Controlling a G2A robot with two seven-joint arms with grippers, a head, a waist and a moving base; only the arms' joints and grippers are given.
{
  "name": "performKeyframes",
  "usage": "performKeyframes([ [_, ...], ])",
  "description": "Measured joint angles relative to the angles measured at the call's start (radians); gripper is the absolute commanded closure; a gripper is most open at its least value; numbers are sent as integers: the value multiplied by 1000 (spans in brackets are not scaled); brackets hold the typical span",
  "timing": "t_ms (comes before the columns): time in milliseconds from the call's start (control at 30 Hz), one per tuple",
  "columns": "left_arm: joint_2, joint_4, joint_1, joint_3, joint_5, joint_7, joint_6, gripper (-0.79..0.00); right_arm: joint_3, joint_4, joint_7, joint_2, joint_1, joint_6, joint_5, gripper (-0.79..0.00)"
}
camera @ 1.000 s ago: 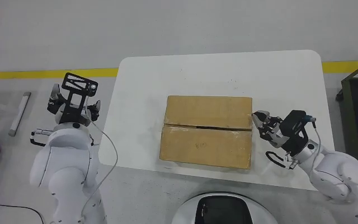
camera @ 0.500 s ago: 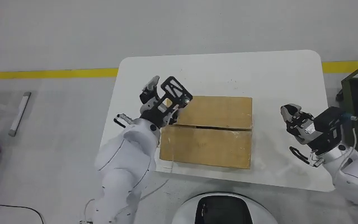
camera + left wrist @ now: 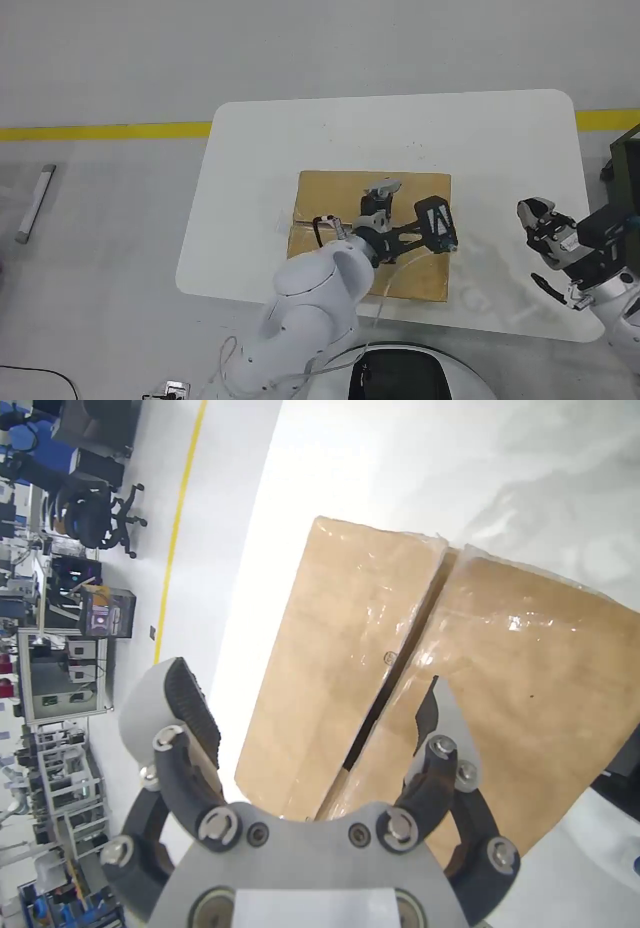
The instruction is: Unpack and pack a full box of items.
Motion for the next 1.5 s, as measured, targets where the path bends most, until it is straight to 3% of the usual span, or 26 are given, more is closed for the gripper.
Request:
performKeyframes([
  [400, 8, 107, -18, 19, 222, 80, -51, -785, 2, 1, -2, -4, -9, 2, -6, 0],
  [633, 8, 147, -30, 39, 365, 188, -4, -763, -5, 1, 1, -6, -7, 5, -12, 0],
  [667, 8, 160, -38, 44, 396, 210, 4, -520, -6, 1, 2, -6, -7, 6, -12, 0],
  [700, 8, 173, -41, 46, 417, 225, 14, 0, -7, 2, 3, -7, -6, 6, -12, 0],
  [1067, -4, 250, -76, 76, 529, 411, 59, 0, 8, -1, -3, -10, -3, 19, -11, 0],
  [1167, -6, 260, -82, 84, 549, 453, 36, 0, 6, 3, -4, -11, -5, 21, -12, 0],
  [1500, -18, 221, -91, 87, 536, 571, 5, 0, 16, 2, -2, -13, -1, 28, -8, 0],
])
